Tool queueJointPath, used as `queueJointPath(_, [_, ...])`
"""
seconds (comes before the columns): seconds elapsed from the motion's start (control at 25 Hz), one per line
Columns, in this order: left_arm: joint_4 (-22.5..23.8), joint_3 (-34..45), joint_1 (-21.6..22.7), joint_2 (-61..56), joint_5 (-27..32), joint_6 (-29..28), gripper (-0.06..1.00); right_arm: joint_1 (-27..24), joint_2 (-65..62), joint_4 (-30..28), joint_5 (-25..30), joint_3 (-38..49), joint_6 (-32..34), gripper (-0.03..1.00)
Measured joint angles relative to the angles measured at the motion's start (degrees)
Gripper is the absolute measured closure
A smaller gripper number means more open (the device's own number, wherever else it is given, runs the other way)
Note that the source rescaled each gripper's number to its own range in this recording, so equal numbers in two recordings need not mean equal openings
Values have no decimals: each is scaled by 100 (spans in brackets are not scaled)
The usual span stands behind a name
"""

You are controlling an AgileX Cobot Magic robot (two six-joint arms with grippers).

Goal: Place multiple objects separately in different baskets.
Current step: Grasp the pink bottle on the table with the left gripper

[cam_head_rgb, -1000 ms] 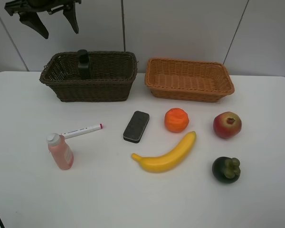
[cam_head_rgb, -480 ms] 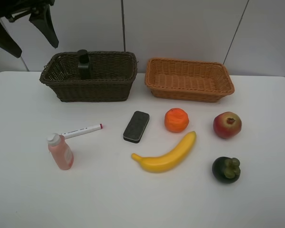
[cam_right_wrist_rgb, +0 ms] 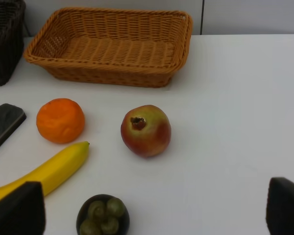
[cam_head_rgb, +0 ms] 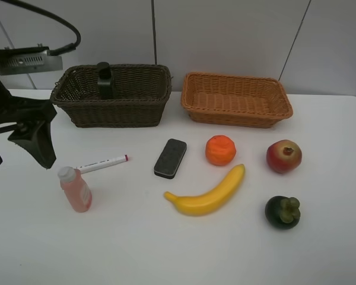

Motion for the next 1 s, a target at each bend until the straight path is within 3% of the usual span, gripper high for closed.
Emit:
queueJointPath(0.28, [284,678,-759,-4,-977,-654,4,0,0,0,0,0,0,-3])
queueJointPath(0.52, [917,738,-768,-4,-1434,-1251,4,0,0,0,0,0,0,-3])
queueJointPath(1.0, [816,747,-768,964,-2068,-1387,4,0,0,0,0,0,0,-3])
